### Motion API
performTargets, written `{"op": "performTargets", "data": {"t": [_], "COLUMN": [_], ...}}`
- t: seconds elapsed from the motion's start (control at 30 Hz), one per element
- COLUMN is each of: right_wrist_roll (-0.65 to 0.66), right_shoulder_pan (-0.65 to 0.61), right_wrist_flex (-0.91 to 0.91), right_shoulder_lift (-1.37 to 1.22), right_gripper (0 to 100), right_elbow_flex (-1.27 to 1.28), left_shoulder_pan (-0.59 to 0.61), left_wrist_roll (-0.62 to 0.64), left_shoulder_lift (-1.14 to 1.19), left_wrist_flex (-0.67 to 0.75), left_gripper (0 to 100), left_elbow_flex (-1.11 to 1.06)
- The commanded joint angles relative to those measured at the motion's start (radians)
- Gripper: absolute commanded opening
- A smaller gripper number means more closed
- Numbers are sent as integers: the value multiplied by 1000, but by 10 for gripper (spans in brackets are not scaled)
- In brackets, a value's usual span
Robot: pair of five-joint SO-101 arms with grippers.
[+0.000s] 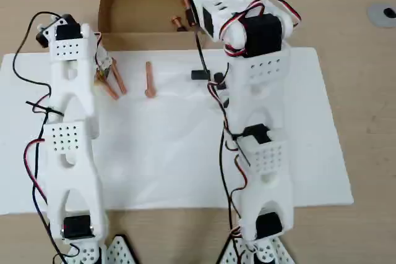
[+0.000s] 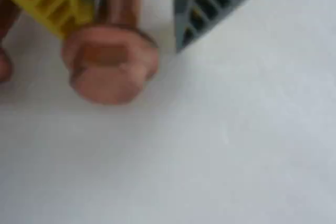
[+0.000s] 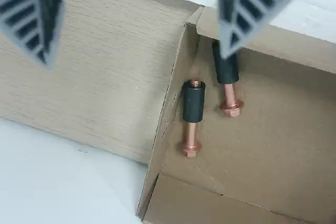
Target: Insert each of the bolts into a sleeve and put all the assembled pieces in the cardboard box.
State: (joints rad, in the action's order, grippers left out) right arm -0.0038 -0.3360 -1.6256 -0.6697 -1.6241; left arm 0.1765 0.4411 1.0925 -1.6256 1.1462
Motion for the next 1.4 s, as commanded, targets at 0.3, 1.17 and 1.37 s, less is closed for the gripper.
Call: {"op": "performTargets", "data": {"t": [0.3, 1.17, 1.37], "right_wrist_roll": [0, 5, 5], "right_shoulder_pan": [-8, 131, 136], "right_wrist_flex": [8, -164, -163], "right_shoulder_lift": [12, 331, 363], "right_gripper": [243, 242, 242], "right_elbow_flex": [-41, 773, 1061], "left_shoulder_pan": [-28, -101, -104], "left_wrist_roll": [32, -124, -195], "left_shoulder_lift": [12, -874, -1147], "left_wrist_flex": [-32, -129, -72], "left_gripper": [12, 7, 12], "left_elbow_flex": [12, -308, -646]}}
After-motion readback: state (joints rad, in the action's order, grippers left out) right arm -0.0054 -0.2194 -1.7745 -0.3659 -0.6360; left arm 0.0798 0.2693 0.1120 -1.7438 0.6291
